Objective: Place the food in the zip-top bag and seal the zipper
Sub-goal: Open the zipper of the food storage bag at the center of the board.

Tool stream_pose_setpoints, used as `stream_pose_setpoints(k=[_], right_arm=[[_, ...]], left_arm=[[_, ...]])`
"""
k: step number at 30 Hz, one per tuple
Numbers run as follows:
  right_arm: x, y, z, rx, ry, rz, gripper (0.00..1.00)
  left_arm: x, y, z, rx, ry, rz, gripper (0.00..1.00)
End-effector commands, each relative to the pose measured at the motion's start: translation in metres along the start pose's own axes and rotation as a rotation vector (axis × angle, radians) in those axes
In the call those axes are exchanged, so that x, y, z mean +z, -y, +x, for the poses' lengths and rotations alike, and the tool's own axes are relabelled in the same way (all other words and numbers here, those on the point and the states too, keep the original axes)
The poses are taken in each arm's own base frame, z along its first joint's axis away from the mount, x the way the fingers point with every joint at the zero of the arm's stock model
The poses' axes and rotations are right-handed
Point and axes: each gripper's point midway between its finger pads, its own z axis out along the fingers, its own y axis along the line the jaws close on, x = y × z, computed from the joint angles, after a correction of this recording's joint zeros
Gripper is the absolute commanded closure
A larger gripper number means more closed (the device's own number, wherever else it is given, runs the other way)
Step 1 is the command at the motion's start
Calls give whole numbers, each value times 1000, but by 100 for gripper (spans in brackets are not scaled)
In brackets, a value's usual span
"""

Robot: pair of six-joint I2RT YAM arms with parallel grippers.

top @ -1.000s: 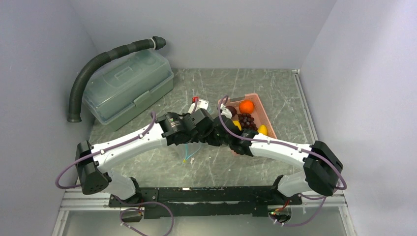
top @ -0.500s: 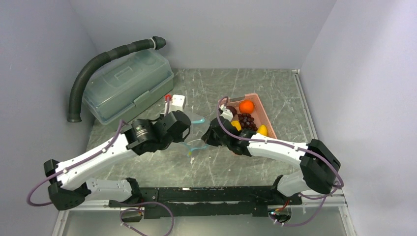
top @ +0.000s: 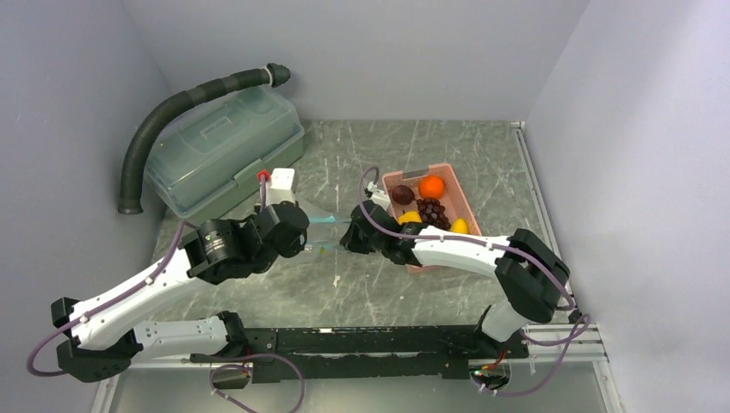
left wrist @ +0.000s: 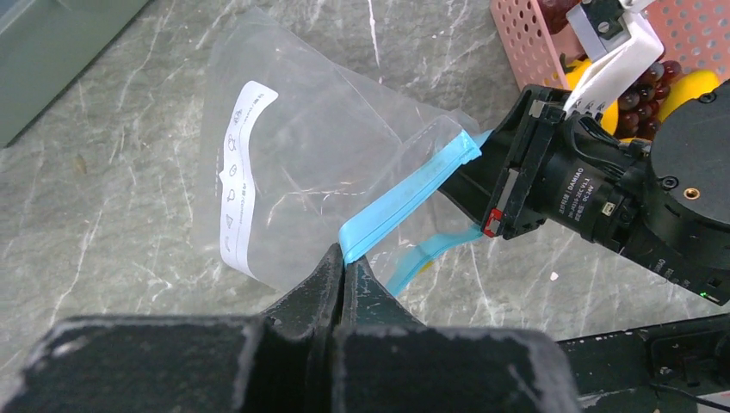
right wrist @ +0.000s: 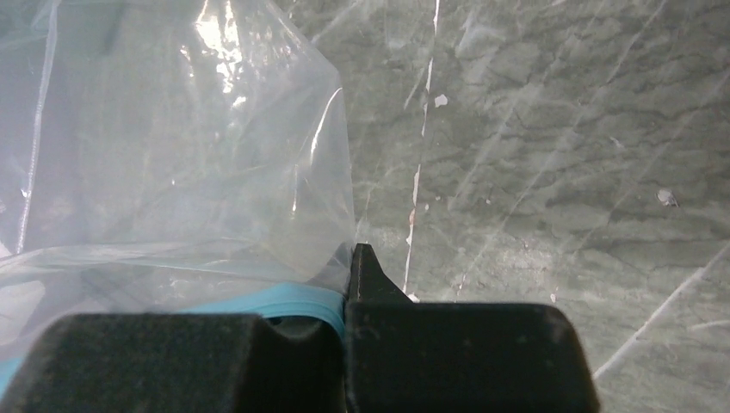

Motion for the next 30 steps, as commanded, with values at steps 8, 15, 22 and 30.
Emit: stream_pose_setpoints(k=[8,15,22,30], right_arm=[[8,-5,-19,-57,29,44,84],[-7,-23,-28,-58,40,-22,65],[-36,-47,-39,-77,57,-121,55],[-72,-62,-49,-104,81,-194,48]], left_arm=[[17,1,-5,71,22,-73,100],[26,3,1,91,12,-98,100],[34,7,5,106,4,-107,100],[37,13,3,111,8,-99,100]])
